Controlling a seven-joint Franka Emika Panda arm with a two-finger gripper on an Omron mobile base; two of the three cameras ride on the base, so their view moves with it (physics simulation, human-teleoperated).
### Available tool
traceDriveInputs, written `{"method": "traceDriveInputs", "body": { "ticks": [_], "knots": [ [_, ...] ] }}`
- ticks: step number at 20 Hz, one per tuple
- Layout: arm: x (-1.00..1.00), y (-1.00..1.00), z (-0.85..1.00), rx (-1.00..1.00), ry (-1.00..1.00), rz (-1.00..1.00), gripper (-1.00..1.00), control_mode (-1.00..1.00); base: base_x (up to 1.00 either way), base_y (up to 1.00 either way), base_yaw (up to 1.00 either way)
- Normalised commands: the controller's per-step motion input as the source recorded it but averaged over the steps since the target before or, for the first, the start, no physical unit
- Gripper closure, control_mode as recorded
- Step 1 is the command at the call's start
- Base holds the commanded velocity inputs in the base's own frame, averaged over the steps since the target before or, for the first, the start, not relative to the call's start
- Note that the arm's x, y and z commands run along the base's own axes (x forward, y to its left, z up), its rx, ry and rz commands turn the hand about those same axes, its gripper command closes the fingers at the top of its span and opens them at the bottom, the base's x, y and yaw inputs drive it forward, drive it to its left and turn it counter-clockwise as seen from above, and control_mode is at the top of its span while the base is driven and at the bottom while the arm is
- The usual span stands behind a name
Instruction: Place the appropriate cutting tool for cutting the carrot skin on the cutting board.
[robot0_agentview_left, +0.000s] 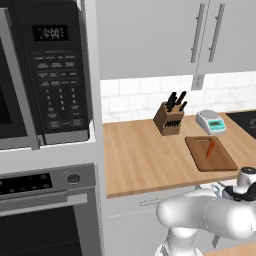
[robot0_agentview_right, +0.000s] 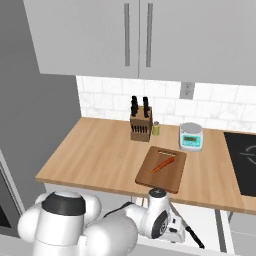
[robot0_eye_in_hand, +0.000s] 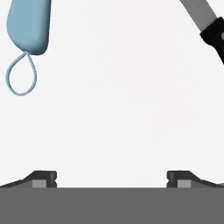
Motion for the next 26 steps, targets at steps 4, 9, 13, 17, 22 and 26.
{"method": "traceDriveInputs", "body": {
  "ticks": [4, 9, 13, 17, 22, 26],
  "knots": [
    [-0.14, 0.00, -0.08, 0.00, 0.12, 0.06, -1.00, -1.00, 0.00, 0.00, 0.00],
    [-0.55, 0.00, -0.01, 0.00, 0.10, 0.04, -1.00, -1.00, 0.00, 0.00, 0.00],
    [-0.69, -0.04, -0.11, 0.00, 0.12, 0.01, -1.00, -1.00, 0.00, 0.00, 0.00],
    [-0.67, -0.03, -0.15, 0.00, 0.06, 0.00, -1.00, -1.00, 0.00, 0.00, 0.00],
    [-0.13, 0.00, 0.01, 0.00, 0.02, 0.00, -1.00, -1.00, 0.00, 0.00, 0.00],
    [0.26, 0.00, 0.65, 0.06, 0.00, 0.00, -1.00, -1.00, 0.00, 0.00, 0.00]
  ]
}}
